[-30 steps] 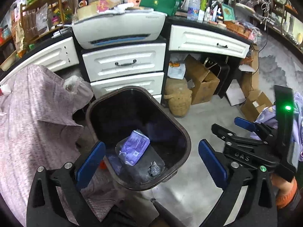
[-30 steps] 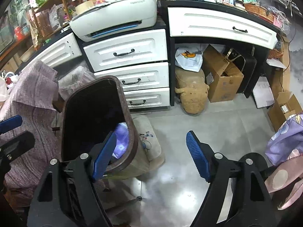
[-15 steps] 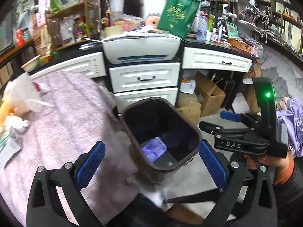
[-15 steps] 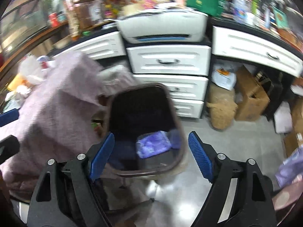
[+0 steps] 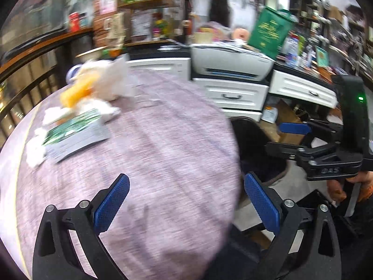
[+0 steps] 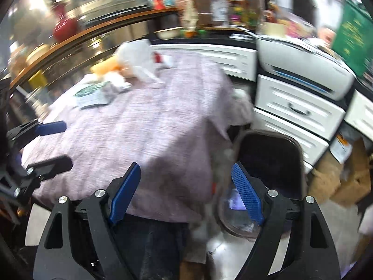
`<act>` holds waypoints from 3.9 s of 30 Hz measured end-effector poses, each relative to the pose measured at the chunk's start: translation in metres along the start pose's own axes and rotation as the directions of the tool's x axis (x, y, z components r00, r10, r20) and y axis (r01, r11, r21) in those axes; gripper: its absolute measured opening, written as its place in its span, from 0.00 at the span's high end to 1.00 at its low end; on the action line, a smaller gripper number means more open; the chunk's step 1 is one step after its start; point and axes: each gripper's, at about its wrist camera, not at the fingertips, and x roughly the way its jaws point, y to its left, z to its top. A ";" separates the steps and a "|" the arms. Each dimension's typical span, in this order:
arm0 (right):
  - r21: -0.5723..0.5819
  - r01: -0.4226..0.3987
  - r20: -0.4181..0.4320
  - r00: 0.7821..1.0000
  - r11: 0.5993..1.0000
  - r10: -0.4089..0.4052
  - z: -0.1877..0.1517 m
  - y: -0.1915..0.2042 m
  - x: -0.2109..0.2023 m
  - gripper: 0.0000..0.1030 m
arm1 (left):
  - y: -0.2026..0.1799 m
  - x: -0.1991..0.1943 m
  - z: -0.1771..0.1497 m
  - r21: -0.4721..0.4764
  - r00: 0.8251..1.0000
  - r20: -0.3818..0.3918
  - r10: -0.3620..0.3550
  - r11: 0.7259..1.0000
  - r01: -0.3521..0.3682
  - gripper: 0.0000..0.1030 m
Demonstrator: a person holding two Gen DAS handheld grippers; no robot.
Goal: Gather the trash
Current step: 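Grasp the crumpled white tissue with the left tool while the right tool grasps the green carton, then carry tissue and green carton to the bin and release both inside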
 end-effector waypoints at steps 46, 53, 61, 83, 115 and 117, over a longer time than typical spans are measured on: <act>-0.628 -0.418 -0.332 0.907 0.657 0.260 0.160 0.203 0.157 0.25 | 0.283 0.010 0.016 -0.490 0.973 -0.107 0.204 0.841 -0.230 0.76; -0.736 -0.434 -0.427 0.893 0.519 0.141 0.168 0.231 0.199 0.28 | 0.274 -0.012 0.005 -0.478 0.976 -0.073 0.203 0.852 -0.213 0.76; -0.768 -0.462 -0.480 0.874 0.444 0.079 0.155 0.252 0.221 0.45 | 0.278 -0.013 -0.007 -0.514 0.981 -0.072 0.180 0.836 -0.191 0.76; -0.588 -0.465 -0.324 0.885 0.662 0.334 0.110 0.192 0.120 0.52 | 0.214 -0.031 -0.004 -0.474 0.982 -0.023 0.187 0.863 -0.175 0.76; 0.056 0.061 0.045 0.997 0.997 -0.064 -0.005 -0.092 -0.001 0.52 | -0.049 0.078 0.072 -0.138 0.974 -0.051 -0.221 0.967 0.213 0.76; 0.100 0.097 0.039 0.994 0.990 -0.101 -0.017 -0.108 -0.002 0.52 | -0.068 0.090 0.074 -0.109 0.967 -0.074 -0.243 0.966 0.234 0.76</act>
